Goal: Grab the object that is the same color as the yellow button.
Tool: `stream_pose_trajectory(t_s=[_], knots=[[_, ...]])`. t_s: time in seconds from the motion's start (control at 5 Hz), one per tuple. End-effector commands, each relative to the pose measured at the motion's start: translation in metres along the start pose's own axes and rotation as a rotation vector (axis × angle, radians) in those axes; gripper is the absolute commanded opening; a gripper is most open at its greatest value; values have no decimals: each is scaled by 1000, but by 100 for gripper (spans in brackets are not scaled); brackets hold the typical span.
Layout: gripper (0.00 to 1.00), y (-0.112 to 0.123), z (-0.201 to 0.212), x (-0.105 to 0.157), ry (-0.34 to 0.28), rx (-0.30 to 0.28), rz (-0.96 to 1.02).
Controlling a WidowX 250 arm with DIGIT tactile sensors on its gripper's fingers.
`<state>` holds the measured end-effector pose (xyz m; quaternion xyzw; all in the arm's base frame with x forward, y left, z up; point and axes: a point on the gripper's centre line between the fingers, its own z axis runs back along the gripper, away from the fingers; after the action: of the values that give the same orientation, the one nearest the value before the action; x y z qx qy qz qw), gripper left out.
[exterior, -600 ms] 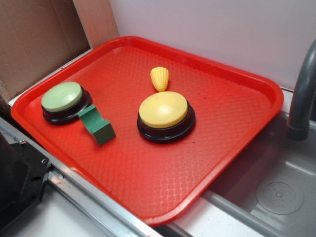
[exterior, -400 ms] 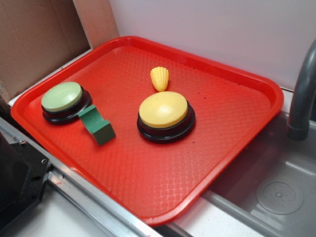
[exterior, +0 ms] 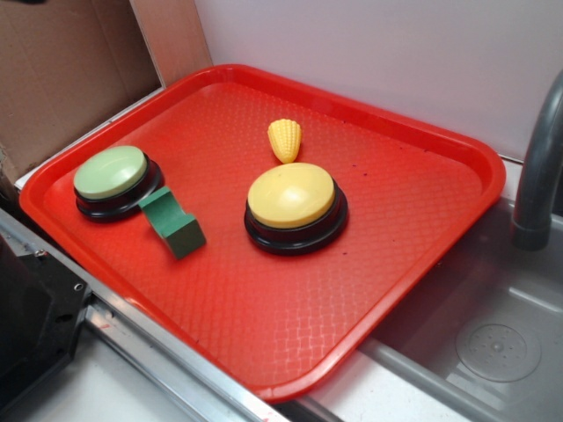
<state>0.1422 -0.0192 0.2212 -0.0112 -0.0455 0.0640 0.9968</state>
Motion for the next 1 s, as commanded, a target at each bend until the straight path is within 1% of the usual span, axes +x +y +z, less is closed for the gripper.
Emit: stream_pose_trajectory(t_s=[0.0, 0.2, 0.4, 0.6, 0.8], knots=[[100, 4, -39, 51, -130, 0, 278], [100, 10, -72, 85, -269, 0, 464], [100, 10, -98, 109, -278, -29, 544], [100, 3, -136, 136, -255, -131, 556], [100, 5, -158, 152, -275, -100, 615]])
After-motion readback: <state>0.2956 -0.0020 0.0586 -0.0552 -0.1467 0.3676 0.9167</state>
